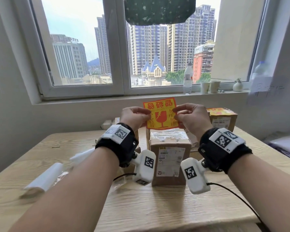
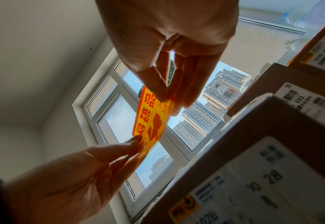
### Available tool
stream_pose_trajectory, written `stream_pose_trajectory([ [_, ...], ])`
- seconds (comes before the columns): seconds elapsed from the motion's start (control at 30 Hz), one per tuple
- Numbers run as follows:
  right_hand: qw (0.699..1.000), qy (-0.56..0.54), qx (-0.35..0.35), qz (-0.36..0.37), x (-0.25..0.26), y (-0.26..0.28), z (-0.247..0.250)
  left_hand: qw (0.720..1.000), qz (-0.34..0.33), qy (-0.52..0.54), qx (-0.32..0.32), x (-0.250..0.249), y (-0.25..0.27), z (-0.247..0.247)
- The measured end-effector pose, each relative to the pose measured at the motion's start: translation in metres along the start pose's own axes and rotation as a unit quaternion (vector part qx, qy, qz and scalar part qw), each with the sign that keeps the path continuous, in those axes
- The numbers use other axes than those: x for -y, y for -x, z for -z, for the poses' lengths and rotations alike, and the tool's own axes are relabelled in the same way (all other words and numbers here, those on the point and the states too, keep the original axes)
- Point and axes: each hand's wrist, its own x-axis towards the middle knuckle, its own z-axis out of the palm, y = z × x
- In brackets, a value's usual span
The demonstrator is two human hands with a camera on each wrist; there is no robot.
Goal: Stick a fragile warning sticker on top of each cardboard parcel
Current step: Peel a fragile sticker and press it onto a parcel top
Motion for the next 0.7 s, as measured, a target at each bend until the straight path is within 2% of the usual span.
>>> stream_pose_trajectory([
  [0.23, 1.000, 0.000, -0.004, 0.006, -0.003, -0.002, 0.004, 0.999, -0.029, -0.014, -0.028, -0.005, -0.002, 0.002],
  [0.43, 0.999, 0.028, -0.019, 0.009, -0.002, -0.004, 0.006, 1.000, -0.026, 0.001, -0.003, -0.005, 0.000, -0.006],
  [0.53, 0.999, 0.037, -0.033, -0.013, -0.004, -0.004, 0.008, 1.000, 0.002, -0.016, 0.025, -0.005, 0.002, -0.009],
  [0.7, 0.995, 0.071, -0.019, -0.062, -0.018, -0.004, 0.009, 0.994, 0.051, -0.078, 0.052, 0.001, 0.008, -0.013],
])
